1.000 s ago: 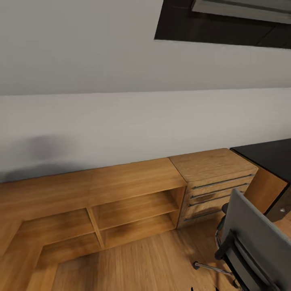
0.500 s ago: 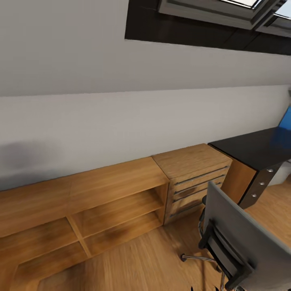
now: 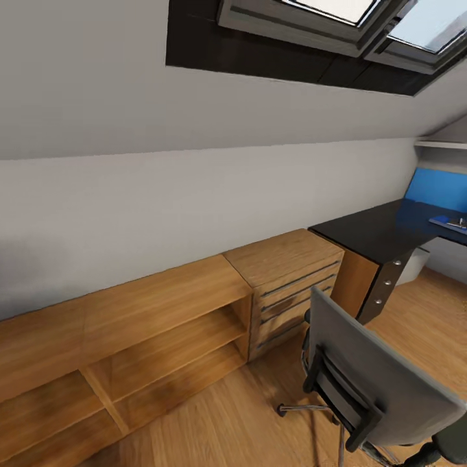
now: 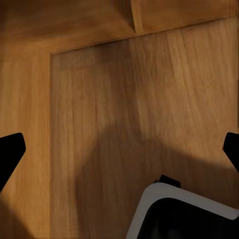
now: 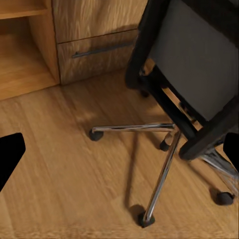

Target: In the bedroom, organize the workspace by keeping the computer under the desk, ensuring the monitor is on the desk, placing the keyboard on the desk next to the monitor, placing the mouse on the desk next to the keyboard, moving the folder from the swivel chair onto the desk next to the mouse, stacking the notebook on top of the folder with the pen on top of the notebook, and positioning the swivel chair next to the desk.

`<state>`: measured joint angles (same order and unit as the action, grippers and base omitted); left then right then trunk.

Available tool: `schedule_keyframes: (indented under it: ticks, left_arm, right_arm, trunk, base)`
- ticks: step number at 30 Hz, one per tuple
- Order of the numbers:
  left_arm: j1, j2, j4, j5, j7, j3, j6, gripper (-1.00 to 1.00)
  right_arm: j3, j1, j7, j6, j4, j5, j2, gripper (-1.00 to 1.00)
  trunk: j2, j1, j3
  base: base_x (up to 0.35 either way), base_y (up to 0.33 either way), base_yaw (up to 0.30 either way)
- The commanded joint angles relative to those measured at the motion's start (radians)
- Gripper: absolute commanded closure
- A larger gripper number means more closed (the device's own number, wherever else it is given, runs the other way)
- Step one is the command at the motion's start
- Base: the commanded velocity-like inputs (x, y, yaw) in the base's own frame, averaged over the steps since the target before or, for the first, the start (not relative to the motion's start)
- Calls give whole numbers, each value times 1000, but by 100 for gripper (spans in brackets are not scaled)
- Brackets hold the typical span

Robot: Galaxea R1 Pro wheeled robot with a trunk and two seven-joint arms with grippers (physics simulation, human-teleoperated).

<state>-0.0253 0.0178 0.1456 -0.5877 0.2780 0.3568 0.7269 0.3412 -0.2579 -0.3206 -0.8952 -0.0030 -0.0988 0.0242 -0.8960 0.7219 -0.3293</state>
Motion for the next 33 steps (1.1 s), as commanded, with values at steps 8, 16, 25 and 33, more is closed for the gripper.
schedule_keyframes:
  ticks: [8, 16, 25, 33]
  left_arm:
    - [-1, 1, 3, -1, 9, 8, 1, -100]
    - [-1, 1, 3, -1, 9, 8, 1, -100]
    - [-1, 1, 3, -3, 9, 8, 0, -100]
    - [-1, 1, 3, -3, 9, 9, -1, -100]
  right_arm:
    - [12, 96, 4, -8, 26, 3, 2, -100]
    - [12, 105, 3, -18, 26, 36, 1, -100]
    - [12, 106, 3, -19, 25, 44, -2, -100]
    - [14, 106, 5, -17, 25, 43, -3, -100]
  trunk:
    - [-1, 0, 9]
    - [-1, 0, 20]
    - [-1, 0, 33]
    - [-1, 0, 44]
  base:
    - [0, 0, -177]
    - [0, 0, -156]
    - [0, 0, -155]
    - [0, 0, -177]
